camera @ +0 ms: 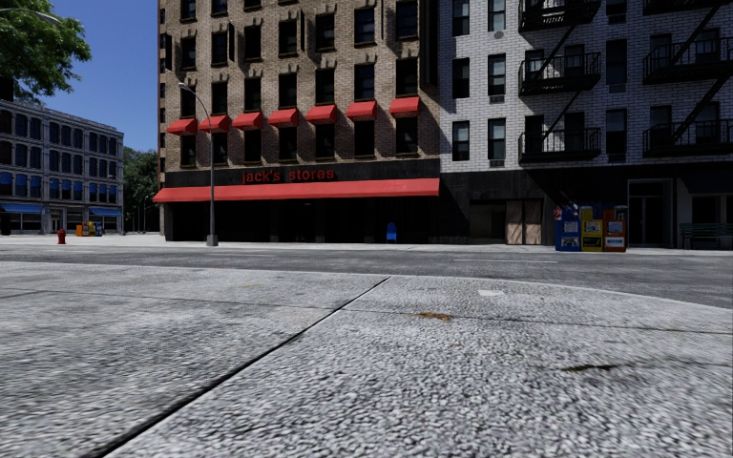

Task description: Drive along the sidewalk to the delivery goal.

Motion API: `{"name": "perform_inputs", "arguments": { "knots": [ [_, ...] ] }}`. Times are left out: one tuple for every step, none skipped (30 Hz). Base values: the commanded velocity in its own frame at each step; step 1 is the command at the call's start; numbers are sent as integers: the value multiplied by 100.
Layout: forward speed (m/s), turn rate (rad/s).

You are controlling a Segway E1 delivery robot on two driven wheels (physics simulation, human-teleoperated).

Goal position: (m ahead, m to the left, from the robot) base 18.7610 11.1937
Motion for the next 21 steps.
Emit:
{"name": "perform_inputs", "arguments": {
  "knots": [
    [0,0],
    [0,0],
    [0,0],
    [0,0],
    [0,0],
    [20,0],
    [20,0],
    [41,4],
    [64,13],
    [71,27],
    [73,38],
    [73,38],
    [76,47],
    [78,49],
    [80,49],
    [80,49],
    [91,50],
    [96,50],
    [97,52],
    [98,55],
    [98,55]
  ]
}}
